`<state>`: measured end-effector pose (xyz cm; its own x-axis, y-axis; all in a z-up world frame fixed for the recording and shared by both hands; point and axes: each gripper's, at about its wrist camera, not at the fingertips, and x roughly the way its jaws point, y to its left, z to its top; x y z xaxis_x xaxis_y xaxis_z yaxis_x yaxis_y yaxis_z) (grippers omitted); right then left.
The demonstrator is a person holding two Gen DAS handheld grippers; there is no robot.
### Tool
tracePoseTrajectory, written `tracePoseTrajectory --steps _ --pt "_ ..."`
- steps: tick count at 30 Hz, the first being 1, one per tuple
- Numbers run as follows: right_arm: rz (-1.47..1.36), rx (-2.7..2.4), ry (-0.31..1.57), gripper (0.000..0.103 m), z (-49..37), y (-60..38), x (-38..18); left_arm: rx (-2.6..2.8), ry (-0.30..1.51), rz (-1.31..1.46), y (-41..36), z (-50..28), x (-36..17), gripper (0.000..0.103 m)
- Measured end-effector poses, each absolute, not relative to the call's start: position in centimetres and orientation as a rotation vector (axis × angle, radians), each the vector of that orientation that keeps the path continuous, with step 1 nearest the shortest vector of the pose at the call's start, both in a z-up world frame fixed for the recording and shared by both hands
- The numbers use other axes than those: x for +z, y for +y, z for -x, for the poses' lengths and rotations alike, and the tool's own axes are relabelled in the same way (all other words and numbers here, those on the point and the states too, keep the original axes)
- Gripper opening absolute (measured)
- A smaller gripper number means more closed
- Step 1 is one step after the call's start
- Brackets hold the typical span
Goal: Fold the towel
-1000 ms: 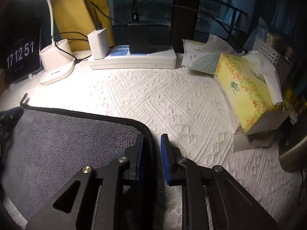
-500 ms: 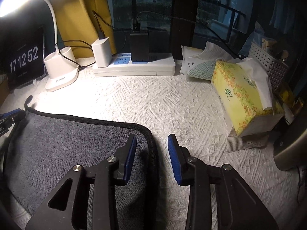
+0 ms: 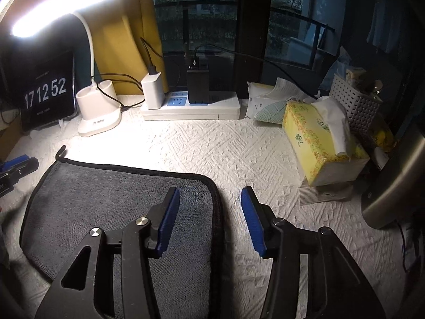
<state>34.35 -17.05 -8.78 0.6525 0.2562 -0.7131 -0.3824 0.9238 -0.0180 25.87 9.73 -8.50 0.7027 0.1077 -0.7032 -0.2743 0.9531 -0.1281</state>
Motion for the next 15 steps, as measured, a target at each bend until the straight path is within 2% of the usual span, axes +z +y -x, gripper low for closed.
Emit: tracePoseTrajectory --steps 3,6,7,15 --pt "0.172 0.363 0.769 0.051 -33.4 -17.1 -8.2 0.206 0.752 0.234 9.5 -24.9 -7.9 0.052" --pt "0.170 0.364 0.756 0.052 -32.4 -17.2 -7.6 0.197 0.742 0.241 9.4 -24.0 -7.4 0.071" --pt "0.169 0.366 0.754 0.052 -32.2 -17.2 -7.4 0.195 0.735 0.243 9.3 -23.6 -7.2 0.074" --pt "0.169 0.368 0.726 0.052 -29.5 -17.4 -6.1 0.182 0.716 0.251 8.9 -21.0 -6.5 0.075"
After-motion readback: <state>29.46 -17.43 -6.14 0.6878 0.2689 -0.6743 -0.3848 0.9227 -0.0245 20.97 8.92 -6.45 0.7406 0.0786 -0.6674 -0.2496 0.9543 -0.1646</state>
